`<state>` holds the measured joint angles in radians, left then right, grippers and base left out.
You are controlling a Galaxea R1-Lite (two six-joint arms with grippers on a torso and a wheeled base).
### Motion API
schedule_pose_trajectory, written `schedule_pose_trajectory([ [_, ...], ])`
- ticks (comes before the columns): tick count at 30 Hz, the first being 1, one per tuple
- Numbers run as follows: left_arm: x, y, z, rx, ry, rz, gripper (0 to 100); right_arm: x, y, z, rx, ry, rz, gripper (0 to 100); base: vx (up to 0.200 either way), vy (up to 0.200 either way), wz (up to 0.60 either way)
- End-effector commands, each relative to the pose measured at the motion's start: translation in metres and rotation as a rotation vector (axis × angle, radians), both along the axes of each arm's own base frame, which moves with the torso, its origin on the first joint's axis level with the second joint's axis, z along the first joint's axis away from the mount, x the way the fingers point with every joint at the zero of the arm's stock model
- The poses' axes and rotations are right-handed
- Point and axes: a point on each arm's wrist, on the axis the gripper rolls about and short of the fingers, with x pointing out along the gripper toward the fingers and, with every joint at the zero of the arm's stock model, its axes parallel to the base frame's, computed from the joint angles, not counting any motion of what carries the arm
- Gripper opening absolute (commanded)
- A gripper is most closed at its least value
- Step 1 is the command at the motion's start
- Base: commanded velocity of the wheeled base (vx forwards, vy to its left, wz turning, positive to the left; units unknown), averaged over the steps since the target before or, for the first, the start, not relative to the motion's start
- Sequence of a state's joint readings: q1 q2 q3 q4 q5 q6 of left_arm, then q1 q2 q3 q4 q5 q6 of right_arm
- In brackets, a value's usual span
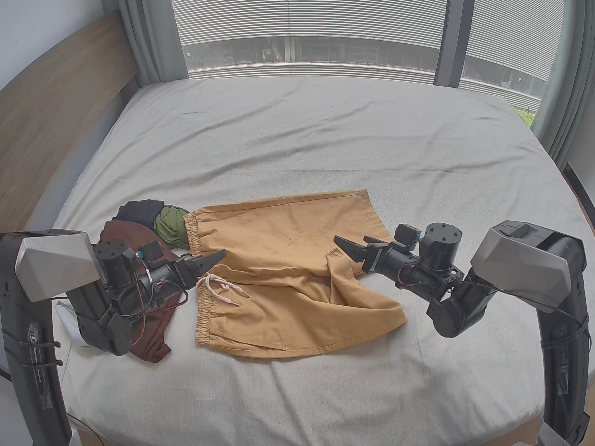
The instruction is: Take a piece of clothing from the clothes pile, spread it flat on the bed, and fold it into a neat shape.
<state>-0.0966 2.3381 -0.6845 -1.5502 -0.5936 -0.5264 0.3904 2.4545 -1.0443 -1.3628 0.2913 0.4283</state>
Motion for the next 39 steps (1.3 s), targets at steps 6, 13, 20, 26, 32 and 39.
schedule_pose_trajectory([
  [6,0.001,-0.001,-0.001,-0.001,0.002,-0.002,100,0.018,0.014,-0.023,0.006,0.064,0.029,100,0.0,0.0,0.0],
  [13,0.001,-0.001,-0.001,-0.001,0.0,-0.002,100,0.028,0.024,-0.042,-0.007,0.08,0.039,100,0.0,0.0,0.0],
  [20,0.001,0.0,-0.001,-0.001,0.0,0.0,100,0.034,0.027,-0.038,-0.007,0.076,0.039,100,0.0,0.0,0.0],
  [26,0.0,-0.001,0.0,-0.001,-0.001,-0.002,100,0.037,0.028,-0.04,-0.016,0.081,0.039,100,0.0,0.0,0.0],
  [32,0.0,-0.001,0.0,-0.001,-0.001,-0.002,100,0.041,0.033,-0.045,-0.021,0.074,0.046,0,0.0,0.0,0.0],
  [39,0.0,-0.001,0.0,-0.001,0.0,-0.003,100,0.043,0.029,-0.049,-0.045,0.09,0.038,0,0.0,0.0,0.0],
])
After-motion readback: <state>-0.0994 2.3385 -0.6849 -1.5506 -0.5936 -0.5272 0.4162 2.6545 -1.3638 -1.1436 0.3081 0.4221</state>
